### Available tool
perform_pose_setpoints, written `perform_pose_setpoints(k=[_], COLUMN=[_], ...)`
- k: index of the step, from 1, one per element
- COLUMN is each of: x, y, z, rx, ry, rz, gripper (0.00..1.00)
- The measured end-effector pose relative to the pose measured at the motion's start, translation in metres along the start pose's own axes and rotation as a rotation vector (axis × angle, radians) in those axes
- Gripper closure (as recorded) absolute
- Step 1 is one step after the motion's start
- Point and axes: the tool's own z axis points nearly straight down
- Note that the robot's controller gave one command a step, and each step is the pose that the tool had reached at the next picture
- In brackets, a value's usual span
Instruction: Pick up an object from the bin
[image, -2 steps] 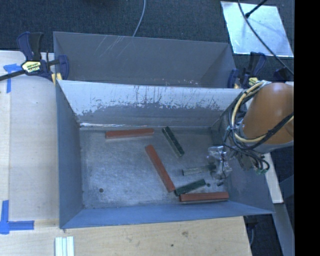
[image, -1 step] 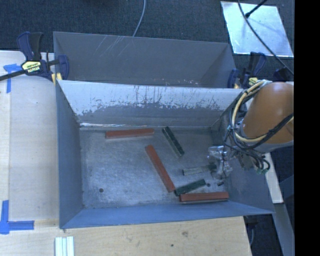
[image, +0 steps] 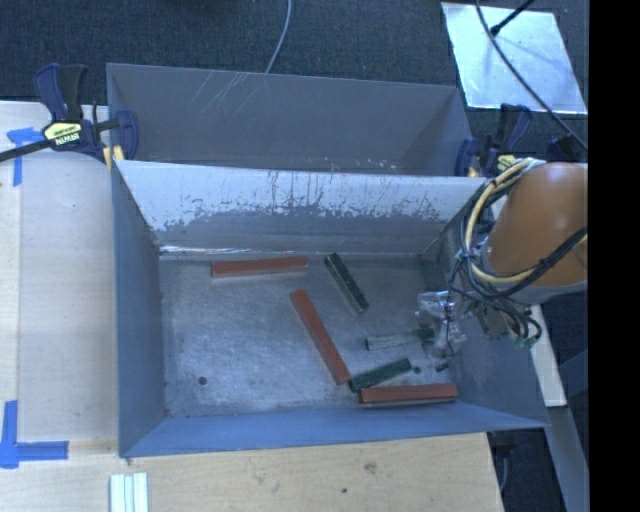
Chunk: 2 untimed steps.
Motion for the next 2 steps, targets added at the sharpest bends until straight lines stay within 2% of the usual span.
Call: perform_pose_setpoints(k=[2], x=[0.001], y=[0.000], z=[-0.023], rx=[-0.002], ry=[0.005], rz=[0.002], gripper=[1.00])
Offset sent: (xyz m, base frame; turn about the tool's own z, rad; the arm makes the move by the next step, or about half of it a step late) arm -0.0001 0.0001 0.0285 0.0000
